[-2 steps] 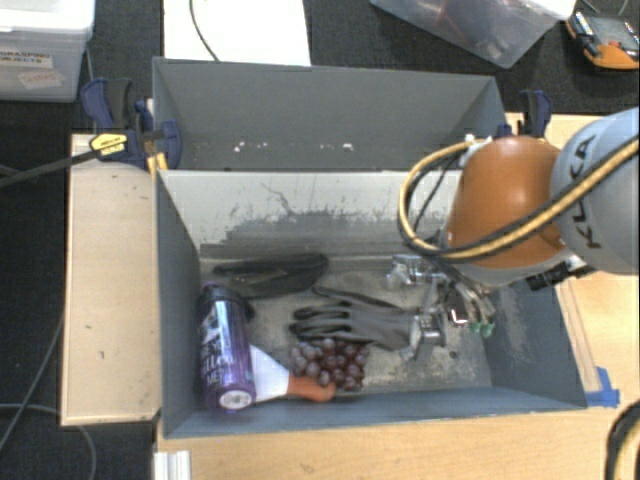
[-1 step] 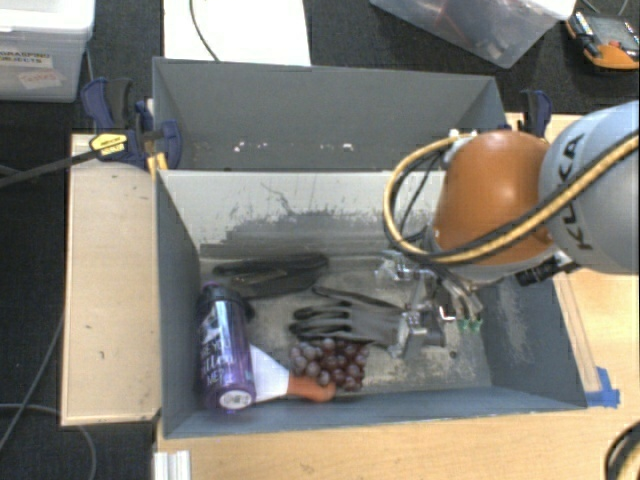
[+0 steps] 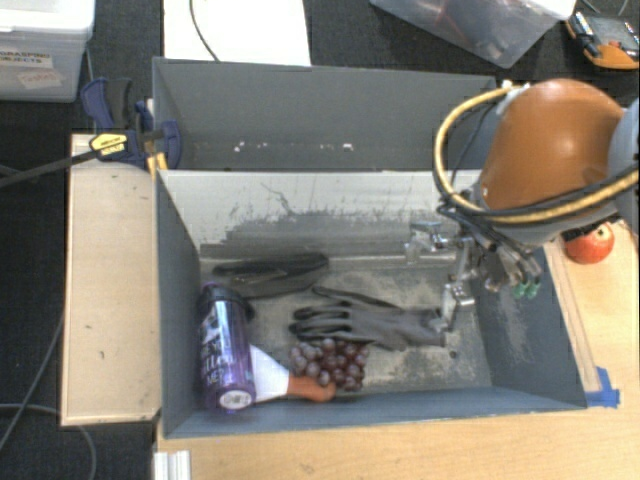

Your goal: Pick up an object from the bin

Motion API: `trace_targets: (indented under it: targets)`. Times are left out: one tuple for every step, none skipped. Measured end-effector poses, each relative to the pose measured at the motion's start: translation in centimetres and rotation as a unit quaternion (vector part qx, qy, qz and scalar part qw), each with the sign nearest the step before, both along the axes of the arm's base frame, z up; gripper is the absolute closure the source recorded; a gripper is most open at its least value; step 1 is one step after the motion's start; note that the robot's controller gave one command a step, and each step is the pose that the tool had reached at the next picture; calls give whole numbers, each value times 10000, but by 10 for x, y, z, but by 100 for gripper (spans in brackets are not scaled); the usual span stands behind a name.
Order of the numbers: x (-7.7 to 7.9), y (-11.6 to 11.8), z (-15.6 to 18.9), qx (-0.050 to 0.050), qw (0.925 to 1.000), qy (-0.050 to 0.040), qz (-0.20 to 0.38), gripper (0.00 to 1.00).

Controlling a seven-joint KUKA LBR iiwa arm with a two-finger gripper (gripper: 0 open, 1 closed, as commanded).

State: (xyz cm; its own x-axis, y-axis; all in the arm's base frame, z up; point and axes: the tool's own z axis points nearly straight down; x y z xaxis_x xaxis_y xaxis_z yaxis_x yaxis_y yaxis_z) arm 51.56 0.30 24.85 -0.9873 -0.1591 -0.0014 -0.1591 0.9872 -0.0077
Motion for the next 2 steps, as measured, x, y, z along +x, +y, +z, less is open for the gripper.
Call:
trace_targets:
  targets:
    - [-25, 29, -75, 41, 9980, 33, -635, 0]
    - [10, -15, -37, 7, 10000, -73, -1, 0]
